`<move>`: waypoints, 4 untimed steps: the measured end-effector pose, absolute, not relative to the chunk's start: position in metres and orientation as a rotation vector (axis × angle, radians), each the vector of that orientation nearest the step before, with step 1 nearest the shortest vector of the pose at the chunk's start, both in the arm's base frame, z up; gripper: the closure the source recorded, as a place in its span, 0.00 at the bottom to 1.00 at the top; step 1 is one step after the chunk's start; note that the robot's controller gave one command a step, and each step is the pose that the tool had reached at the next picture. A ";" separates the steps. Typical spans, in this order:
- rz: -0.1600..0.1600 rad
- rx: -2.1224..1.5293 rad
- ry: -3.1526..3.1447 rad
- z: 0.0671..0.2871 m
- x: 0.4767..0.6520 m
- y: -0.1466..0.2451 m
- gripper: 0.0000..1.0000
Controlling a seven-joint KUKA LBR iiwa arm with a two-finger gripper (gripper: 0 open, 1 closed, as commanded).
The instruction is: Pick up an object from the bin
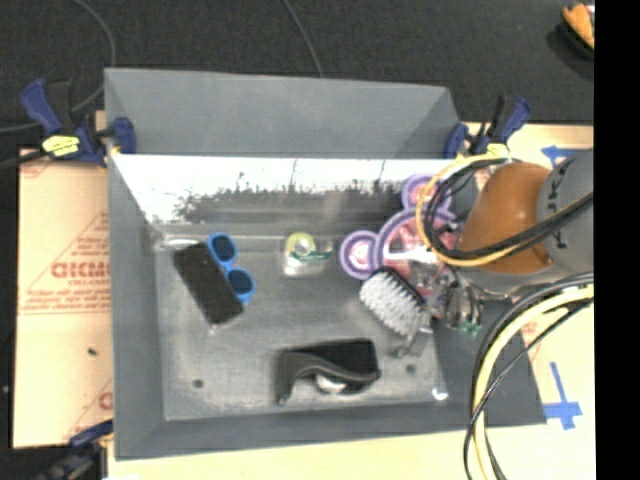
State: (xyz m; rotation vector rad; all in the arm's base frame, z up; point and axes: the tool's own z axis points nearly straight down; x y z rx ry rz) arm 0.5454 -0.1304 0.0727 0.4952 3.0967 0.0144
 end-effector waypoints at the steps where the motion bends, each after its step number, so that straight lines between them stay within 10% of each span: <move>1: 0.021 1.048 2.922 0.076 0.536 -0.095 1.00; 4: 0.018 1.046 2.928 0.081 0.535 -0.096 1.00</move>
Offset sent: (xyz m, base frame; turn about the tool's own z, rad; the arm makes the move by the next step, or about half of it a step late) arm 0.0000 0.0000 0.0000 0.0000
